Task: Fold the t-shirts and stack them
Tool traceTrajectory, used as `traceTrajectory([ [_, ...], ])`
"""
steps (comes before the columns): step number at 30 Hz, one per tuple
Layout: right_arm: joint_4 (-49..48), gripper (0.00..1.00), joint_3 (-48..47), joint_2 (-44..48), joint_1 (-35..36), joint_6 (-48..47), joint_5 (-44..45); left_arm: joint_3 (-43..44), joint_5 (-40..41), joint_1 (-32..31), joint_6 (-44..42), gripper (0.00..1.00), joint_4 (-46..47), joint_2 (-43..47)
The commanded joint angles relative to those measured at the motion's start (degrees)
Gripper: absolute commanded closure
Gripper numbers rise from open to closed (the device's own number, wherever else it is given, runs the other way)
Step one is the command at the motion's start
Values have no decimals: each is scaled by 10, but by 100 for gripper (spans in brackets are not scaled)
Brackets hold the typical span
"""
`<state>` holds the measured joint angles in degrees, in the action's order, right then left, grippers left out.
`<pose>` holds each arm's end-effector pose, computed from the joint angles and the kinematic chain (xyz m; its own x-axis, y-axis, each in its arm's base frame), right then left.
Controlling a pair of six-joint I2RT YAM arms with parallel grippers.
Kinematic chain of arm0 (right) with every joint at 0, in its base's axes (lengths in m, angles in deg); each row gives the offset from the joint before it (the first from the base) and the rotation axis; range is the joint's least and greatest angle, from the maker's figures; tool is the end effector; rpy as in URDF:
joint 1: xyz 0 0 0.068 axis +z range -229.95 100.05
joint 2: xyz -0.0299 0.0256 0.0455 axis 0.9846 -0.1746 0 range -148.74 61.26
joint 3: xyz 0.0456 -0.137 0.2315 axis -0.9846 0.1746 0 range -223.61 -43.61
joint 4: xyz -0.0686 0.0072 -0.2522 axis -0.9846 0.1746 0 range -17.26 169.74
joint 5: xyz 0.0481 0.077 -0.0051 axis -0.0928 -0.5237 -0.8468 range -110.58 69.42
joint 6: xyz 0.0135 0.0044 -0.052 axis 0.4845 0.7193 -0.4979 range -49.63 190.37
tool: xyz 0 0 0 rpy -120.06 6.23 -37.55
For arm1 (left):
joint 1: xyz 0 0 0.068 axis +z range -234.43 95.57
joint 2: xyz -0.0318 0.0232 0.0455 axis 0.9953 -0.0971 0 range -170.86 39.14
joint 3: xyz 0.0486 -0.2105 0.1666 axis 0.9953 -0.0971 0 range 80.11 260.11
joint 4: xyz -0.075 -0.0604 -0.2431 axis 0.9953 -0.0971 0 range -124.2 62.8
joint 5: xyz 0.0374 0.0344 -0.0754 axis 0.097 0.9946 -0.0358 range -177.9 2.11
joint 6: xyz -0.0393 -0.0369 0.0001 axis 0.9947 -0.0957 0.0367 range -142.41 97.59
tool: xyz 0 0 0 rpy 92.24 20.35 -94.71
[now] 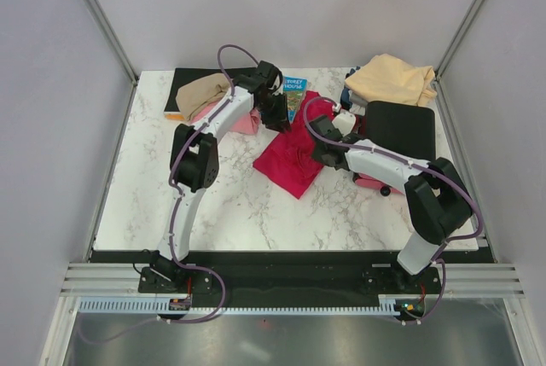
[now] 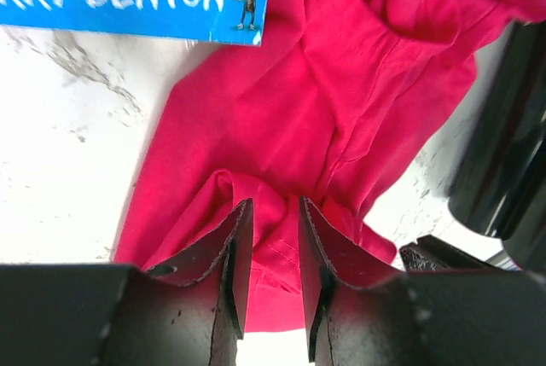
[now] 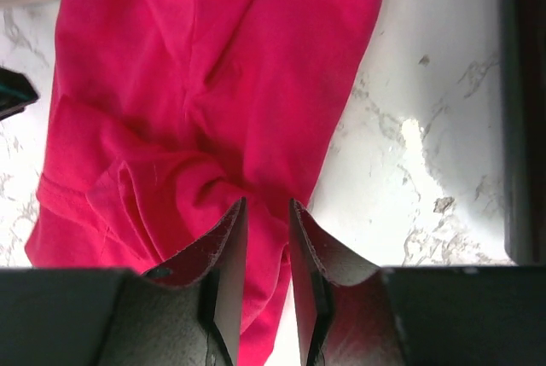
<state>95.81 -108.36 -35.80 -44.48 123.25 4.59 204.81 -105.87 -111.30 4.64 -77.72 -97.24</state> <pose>0.2955 0.1918 0.2078 -0.6662 0.4115 -0.6220 0.3363 0.9102 0.2419 0.4531 -0.2419 0.2094 -0.9567 -0.0003 -0.2911 0.1382 0.8796 -0.4552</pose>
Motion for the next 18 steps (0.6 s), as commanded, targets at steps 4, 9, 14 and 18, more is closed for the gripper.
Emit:
traceTrajectory([
  [4, -22, 70, -50, -14, -20, -29, -16, 62, 18, 17, 21, 65, -14, -17],
  [9, 27, 69, -82, -10, -4, -96, -114, -94, 71, 17, 13, 66, -19, 72],
  [14, 64, 64, -90, 10, 85, -135, -100, -319, 62, 17, 3, 65, 80, 196],
  [18, 64, 65, -90, -16, 98, -124, -128, -355, 44, 17, -8, 66, 97, 210],
])
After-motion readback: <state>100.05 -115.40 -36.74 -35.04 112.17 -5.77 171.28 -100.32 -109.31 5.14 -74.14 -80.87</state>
